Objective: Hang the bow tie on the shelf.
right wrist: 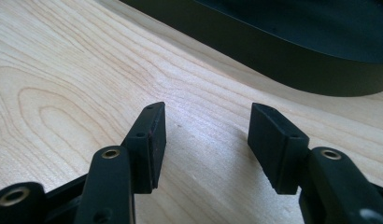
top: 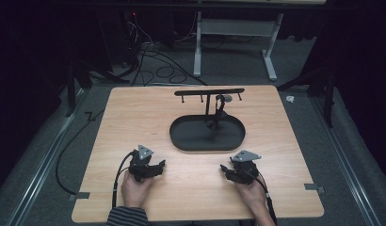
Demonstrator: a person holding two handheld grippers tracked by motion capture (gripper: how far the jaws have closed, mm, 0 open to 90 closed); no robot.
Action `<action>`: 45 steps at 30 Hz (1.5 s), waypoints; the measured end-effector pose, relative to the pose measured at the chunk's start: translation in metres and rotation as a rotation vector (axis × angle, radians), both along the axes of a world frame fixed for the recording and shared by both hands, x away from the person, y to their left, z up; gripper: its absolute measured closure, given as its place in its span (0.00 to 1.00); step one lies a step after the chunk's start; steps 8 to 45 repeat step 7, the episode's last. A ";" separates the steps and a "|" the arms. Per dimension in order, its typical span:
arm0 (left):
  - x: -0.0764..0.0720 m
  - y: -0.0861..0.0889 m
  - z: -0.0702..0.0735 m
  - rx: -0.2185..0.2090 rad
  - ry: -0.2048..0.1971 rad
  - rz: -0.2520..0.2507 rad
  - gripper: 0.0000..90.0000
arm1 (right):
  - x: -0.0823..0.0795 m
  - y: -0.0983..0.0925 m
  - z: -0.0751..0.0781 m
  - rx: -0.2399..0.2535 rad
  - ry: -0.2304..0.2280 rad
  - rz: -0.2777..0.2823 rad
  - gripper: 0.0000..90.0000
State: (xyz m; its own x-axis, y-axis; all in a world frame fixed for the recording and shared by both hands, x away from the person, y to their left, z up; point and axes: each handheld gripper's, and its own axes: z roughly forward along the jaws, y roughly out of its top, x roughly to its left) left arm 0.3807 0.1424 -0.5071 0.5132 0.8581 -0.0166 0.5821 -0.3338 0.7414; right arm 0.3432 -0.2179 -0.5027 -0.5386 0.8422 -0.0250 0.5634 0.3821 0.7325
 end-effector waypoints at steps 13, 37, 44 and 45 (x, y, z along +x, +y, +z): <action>0.000 0.000 0.000 -0.001 0.000 0.001 0.31 | 0.001 -0.001 0.000 0.007 0.009 0.002 0.51; 0.000 0.000 0.000 -0.001 0.000 0.001 0.31 | 0.001 -0.001 0.000 0.007 0.009 0.002 0.51; 0.000 0.000 0.000 -0.001 0.000 0.001 0.31 | 0.001 -0.001 0.000 0.007 0.009 0.002 0.51; 0.000 0.000 0.000 -0.001 0.000 0.001 0.31 | 0.001 -0.001 0.000 0.007 0.009 0.002 0.51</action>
